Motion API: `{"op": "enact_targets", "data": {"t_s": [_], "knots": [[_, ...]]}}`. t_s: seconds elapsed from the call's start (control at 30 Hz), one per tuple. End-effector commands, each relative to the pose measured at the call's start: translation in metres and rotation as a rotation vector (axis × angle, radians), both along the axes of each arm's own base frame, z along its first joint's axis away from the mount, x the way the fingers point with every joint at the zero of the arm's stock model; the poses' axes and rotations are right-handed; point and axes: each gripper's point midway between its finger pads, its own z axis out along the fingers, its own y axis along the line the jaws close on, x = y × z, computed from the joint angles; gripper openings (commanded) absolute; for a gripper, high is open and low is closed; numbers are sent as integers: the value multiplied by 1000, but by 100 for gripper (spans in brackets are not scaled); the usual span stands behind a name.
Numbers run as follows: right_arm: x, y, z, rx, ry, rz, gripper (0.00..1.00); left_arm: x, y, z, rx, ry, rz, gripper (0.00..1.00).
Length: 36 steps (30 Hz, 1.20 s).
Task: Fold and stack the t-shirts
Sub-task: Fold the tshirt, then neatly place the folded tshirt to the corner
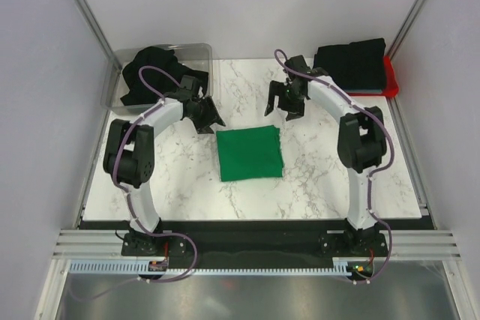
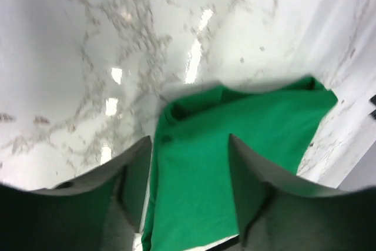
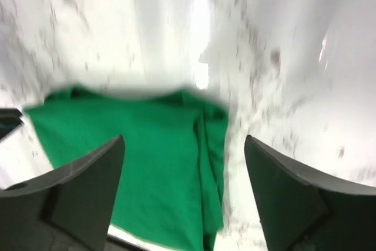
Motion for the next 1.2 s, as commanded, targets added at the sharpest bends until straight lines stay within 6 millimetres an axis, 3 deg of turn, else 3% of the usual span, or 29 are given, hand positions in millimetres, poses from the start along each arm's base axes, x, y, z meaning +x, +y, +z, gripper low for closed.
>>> {"op": "enact_targets", "data": {"t_s": [0.0, 0.03, 0.07, 0.13, 0.17, 0.23, 0.27, 0.3, 0.37, 0.4, 0.47, 0.53, 0.63, 0.73, 0.77, 0.83, 0.87, 0.97, 1.07, 1.17], "knots": [[34, -11, 26, -56, -72, -12, 93, 16, -17, 18, -85, -30, -136, 64], [35, -12, 45, -52, -115, -17, 93, 16, -18, 23, -87, -35, -139, 68], [34, -15, 54, -56, -136, -30, 94, 15, -17, 40, -85, -77, -139, 78], [22, -20, 59, -65, -151, -45, 94, 9, -15, 55, -81, -108, -136, 80], [13, -21, 85, -41, -208, -48, 94, 3, -12, 67, -81, -132, -135, 80], [-16, -16, 96, 3, -237, -38, 92, -6, -10, 81, -77, -161, -133, 80], [-27, -10, 99, 33, -249, -25, 91, -15, -7, 77, -67, -148, -131, 80], [-42, 3, 101, 78, -253, 5, 90, -24, -8, 93, -75, -183, -139, 80], [-74, 28, 108, 231, -273, 77, 88, -44, -6, 87, -77, -161, -140, 79], [-87, 42, 109, 277, -276, 121, 87, -53, -6, 97, -88, -186, -142, 78], [-108, 56, 102, 371, -254, 179, 85, -73, -10, 88, -98, -159, -140, 76], [-118, 56, 79, 381, -212, 187, 79, -80, -20, 95, -127, -212, -155, 74], [-132, 61, 51, 439, -142, 199, 72, -108, -57, 80, -172, -189, -227, 72], [-141, 67, 20, 490, -89, 215, 70, -112, -82, 70, -208, -191, -248, 71], [-143, 66, 8, 479, -70, 211, 69, -121, -91, 59, -228, -161, -258, 70], [-151, 56, -26, 423, 6, 193, 63, -118, -109, 51, -303, -179, -279, 68], [-152, 49, -37, 396, 19, 171, 63, -130, -111, 22, -310, -87, -284, 66], [-164, 25, -66, 331, 69, 117, 63, -141, -103, -29, -228, 7, -297, 63], [-182, 6, -82, 263, 103, 77, 63, -150, -84, -58, -123, 52, -313, 62], [-193, -7, -81, 222, 95, 51, 63, -144, -73, -56, -33, 16, -343, 61]]}}
